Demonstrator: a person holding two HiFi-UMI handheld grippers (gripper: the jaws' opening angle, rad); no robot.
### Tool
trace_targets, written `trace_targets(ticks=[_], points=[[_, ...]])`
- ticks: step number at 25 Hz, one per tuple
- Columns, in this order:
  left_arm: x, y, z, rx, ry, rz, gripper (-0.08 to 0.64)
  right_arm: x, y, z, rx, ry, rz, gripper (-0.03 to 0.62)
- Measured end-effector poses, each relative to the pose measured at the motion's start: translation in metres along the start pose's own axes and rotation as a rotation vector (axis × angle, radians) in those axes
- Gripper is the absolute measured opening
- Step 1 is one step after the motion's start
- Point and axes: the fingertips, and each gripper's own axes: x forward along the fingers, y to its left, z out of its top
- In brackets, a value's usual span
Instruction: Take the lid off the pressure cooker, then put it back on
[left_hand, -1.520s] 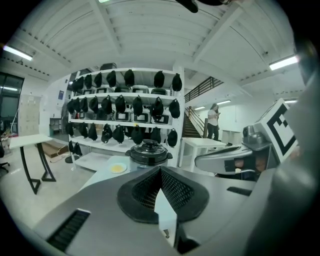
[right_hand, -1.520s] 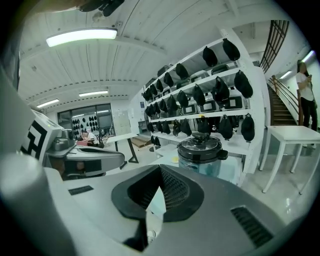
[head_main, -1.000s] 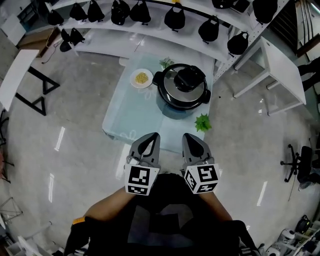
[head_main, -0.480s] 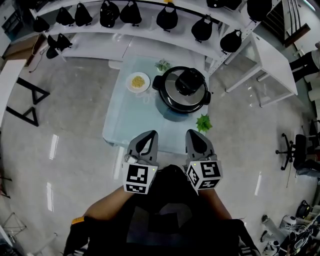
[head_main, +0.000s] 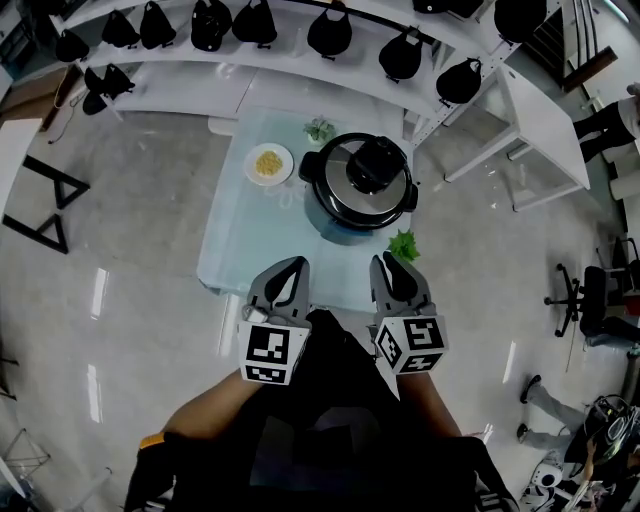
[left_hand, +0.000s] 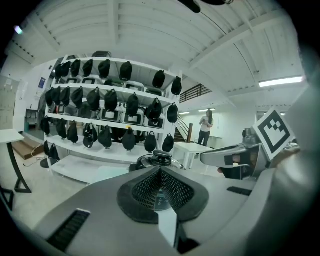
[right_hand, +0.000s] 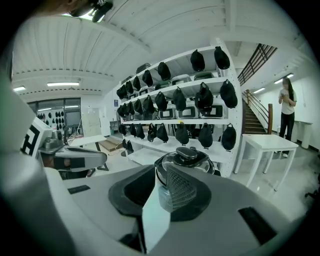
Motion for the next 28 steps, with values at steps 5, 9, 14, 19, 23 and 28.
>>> trace_targets(ticks=[5,9,14,19,23,28], points=[[0.014,0.008,0.007,0.008,0.014,0.037,0.006,0.021,-0.016,0.007,-0.003,0.004,0.023,0.12],[0.033,0.016,0.016,0.019,0.02,0.062,0.007,0.045,-0.031,0.018,-0.033,0.002,0.05,0.157],[0.066,0.028,0.024,0.015,0.037,0.093,0.006,0.08,-0.054,0.027,-0.075,0.011,0.085,0.186],[0.095,0.037,0.03,0.017,0.062,0.116,0.006,0.114,-0.075,0.037,-0.125,0.032,0.129,0.216],[0.118,0.044,0.029,0.009,0.091,0.134,0.006,0.142,-0.085,0.039,-0.18,0.063,0.193,0.245],[0.142,0.051,0.026,0.012,0.119,0.151,0.006,0.173,-0.089,0.036,-0.248,0.089,0.272,0.275]])
